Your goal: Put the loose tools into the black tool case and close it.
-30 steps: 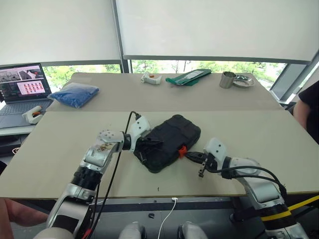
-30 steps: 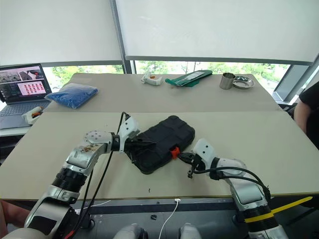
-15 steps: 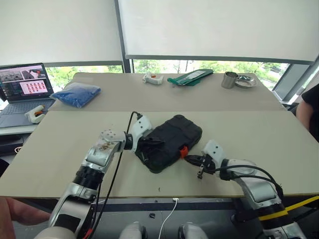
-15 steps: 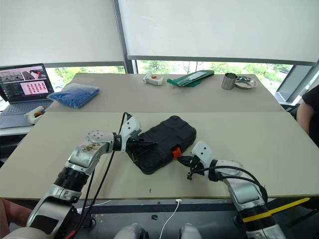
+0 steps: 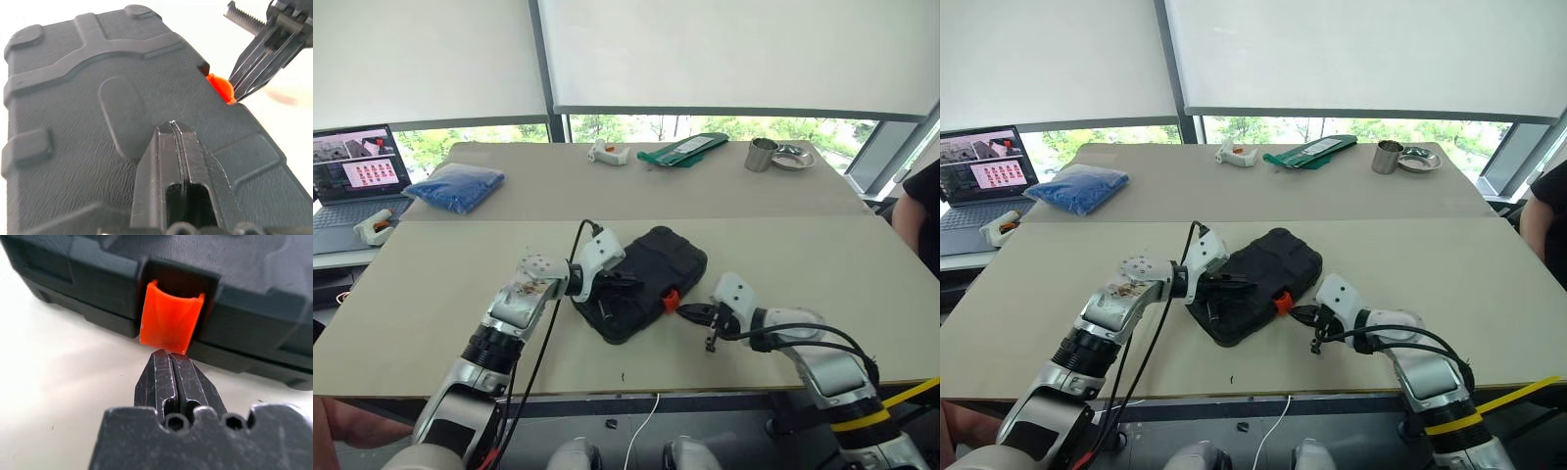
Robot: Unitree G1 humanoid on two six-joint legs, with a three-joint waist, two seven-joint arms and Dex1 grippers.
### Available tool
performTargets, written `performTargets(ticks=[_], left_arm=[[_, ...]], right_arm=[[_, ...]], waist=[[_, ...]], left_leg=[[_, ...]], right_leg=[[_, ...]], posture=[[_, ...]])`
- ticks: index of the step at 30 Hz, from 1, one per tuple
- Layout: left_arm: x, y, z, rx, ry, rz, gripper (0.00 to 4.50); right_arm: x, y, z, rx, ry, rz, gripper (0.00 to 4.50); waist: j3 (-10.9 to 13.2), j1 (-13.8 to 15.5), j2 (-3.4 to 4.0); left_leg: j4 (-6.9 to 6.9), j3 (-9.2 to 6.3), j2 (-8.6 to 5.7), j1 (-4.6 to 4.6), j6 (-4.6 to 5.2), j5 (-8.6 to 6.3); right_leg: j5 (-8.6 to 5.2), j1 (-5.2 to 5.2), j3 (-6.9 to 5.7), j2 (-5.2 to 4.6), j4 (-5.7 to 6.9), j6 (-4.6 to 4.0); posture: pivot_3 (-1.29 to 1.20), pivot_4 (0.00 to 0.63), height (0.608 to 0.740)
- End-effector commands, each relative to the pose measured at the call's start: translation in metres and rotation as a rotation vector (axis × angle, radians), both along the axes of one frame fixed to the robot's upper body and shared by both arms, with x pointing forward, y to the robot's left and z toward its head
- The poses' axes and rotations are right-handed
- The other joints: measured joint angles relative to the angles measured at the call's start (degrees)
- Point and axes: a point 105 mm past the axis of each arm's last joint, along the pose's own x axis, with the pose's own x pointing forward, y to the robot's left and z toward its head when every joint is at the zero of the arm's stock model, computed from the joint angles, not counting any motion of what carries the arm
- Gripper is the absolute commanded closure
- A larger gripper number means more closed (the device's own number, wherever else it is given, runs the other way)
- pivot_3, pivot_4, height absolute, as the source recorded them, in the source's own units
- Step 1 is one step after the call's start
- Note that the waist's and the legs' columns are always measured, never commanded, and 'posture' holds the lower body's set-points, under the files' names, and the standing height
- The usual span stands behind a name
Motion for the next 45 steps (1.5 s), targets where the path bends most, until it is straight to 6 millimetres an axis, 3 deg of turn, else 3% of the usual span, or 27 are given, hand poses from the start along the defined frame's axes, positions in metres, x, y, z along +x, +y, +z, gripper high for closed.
performTargets(ticks=[1,13,41,45], left_arm=[[-0.021,0.015,-0.077,0.189,0.258,0.048,4.48],[-0.015,0.026,-0.086,0.256,0.23,0.092,4.48],[-0.033,0.024,-0.097,0.249,0.32,0.068,4.48],[-0.033,0.024,-0.097,0.244,0.32,0.072,4.48]], right_arm=[[0.001,0.003,0.011,0.031,-0.036,-0.001,4.5],[0.017,0.02,0.014,0.082,-0.059,-0.013,4.5],[0.027,0.059,0.025,0.195,-0.039,0.033,4.5],[0.019,0.056,0.022,0.177,0.006,0.05,4.5]], waist=[[-0.04,0.0,-0.02],[-0.09,-0.4,-0.14],[-0.1,-1.48,-0.16],[-0.09,-1.52,-0.17]], left_leg=[[-0.01,-0.04,0.0,0.04,0.01,-0.01],[-0.01,-0.05,0.04,0.16,-0.06,-0.08],[-0.22,-0.01,0.2,0.32,-0.17,-0.14],[-0.42,0.05,0.16,0.34,-0.17,-0.14]], right_leg=[[-0.05,-0.02,-0.01,0.02,-0.01,0.0],[-0.05,-0.01,-0.02,0.0,-0.02,0.01],[-0.05,-0.13,-0.21,-0.37,-0.04,0.01],[-0.05,-0.17,-0.28,-0.5,-0.07,0.01]], posture=[[0.0,0.15,0.74],[0.0,0.15,0.74],[0.0,0.15,0.74],[0.0,0.15,0.74]])
